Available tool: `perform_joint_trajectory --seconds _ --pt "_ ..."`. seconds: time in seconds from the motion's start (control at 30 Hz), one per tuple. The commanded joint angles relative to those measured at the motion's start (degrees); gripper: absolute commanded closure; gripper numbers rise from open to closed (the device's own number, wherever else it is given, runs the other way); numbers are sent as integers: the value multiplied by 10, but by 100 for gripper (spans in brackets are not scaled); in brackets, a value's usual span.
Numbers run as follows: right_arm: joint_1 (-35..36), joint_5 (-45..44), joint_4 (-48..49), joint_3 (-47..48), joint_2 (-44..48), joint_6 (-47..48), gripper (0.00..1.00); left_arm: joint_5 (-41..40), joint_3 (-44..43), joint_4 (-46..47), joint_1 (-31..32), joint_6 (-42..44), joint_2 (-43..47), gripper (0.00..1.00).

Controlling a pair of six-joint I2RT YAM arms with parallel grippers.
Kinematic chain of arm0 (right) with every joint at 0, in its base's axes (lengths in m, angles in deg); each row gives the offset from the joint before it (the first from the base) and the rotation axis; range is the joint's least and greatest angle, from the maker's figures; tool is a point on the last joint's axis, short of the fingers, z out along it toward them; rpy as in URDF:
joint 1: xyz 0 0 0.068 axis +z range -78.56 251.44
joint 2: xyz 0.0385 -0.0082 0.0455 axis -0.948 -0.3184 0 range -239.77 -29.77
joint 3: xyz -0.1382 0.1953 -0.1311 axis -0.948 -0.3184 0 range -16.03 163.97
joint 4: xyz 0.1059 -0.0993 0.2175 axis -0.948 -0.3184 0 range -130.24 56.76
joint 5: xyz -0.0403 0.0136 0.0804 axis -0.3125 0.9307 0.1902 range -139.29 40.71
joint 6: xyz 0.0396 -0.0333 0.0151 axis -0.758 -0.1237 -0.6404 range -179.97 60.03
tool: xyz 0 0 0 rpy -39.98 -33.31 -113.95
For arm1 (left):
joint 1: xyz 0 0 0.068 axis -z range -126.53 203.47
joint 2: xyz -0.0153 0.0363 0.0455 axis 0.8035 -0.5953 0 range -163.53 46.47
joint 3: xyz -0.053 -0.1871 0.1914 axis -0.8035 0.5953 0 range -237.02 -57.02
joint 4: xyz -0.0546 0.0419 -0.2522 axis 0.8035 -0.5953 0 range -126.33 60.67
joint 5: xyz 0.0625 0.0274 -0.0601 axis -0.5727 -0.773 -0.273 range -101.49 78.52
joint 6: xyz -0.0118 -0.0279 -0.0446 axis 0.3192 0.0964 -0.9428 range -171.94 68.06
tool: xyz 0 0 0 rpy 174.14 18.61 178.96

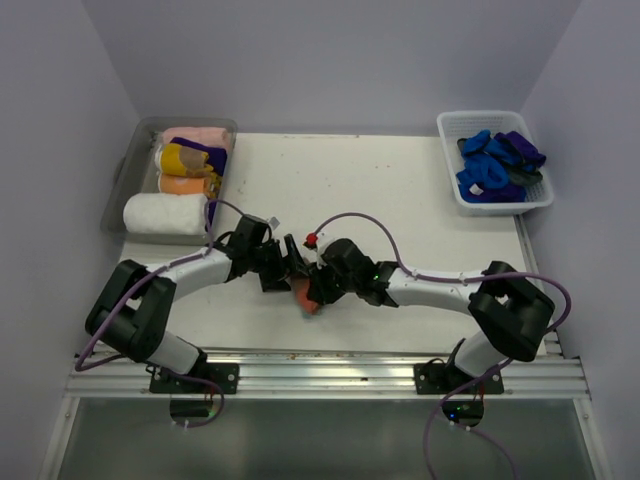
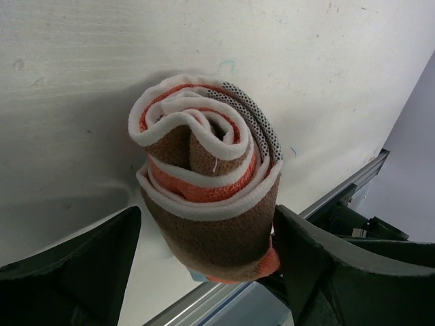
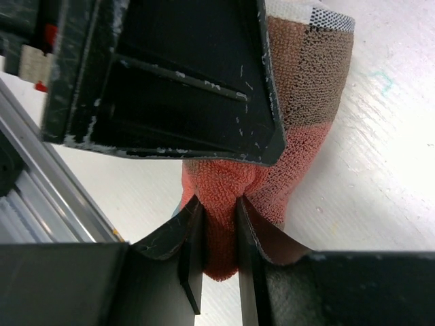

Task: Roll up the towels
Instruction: Place the rolled towel into the container

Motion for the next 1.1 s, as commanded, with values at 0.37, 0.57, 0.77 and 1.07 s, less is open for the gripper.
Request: perform_joint_trajectory --seconds 0.37,0.57,0.77,1.07 --pt "-19 67 105 -44 2 -88 78 24 21 84 2 -35 -36 32" --pt "-20 72 111 -45 1 -94 77 26 23 104 2 -39 -45 41" --pt "-19 70 91 -34 4 -83 56 28 13 113 2 -37 -53 72" --pt "-22 -23 -59 10 125 -20 23 23 -30 99 -6 -12 -17 91"
